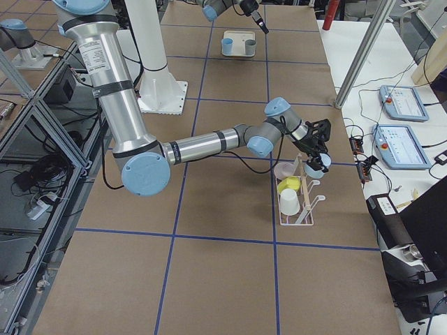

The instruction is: Transfer IKEA cup to right arm and place on rack

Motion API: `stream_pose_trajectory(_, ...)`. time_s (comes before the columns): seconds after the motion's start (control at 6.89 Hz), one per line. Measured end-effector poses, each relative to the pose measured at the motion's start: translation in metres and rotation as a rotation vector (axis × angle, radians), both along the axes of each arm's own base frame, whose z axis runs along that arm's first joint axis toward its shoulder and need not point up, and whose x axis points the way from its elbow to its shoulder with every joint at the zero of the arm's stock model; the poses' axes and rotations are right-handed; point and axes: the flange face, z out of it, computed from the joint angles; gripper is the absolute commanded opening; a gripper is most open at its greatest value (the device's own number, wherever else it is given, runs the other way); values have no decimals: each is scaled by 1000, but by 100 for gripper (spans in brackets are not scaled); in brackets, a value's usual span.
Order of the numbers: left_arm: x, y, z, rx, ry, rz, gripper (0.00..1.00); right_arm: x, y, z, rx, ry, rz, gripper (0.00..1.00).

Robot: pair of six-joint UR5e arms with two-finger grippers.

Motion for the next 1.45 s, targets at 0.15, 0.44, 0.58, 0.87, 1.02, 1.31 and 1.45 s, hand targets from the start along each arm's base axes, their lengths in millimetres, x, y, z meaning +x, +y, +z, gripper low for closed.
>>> stream_pose_trajectory(0.15, 0, 0, 0, 0, 0, 0, 99, 0, 0, 0, -1, -2, 0, 8)
stream_pose_trajectory(0.44, 0, 0, 1, -1, -1, 0, 99, -2, 1, 0, -2, -7, -1, 36)
stream_pose_trajectory(0.58, 0, 0, 1, -1, -2, 0, 99, -4, 2, 1, -3, -7, -2, 52)
stream_pose_trajectory(0.87, 0, 0, 2, -3, -3, 0, 99, -10, 6, 4, 1, -10, -9, 85)
stream_pose_trajectory(1.02, 0, -1, 3, -3, -4, -1, 99, -15, 11, 8, 17, -19, -17, 99)
stream_pose_trajectory(1.31, -2, -1, 3, -1, -17, -1, 99, -20, 22, 19, 58, -41, -30, 100)
stream_pose_trajectory(1.45, -4, 0, 2, -4, -41, 0, 99, -20, 24, 19, 69, -47, -33, 100)
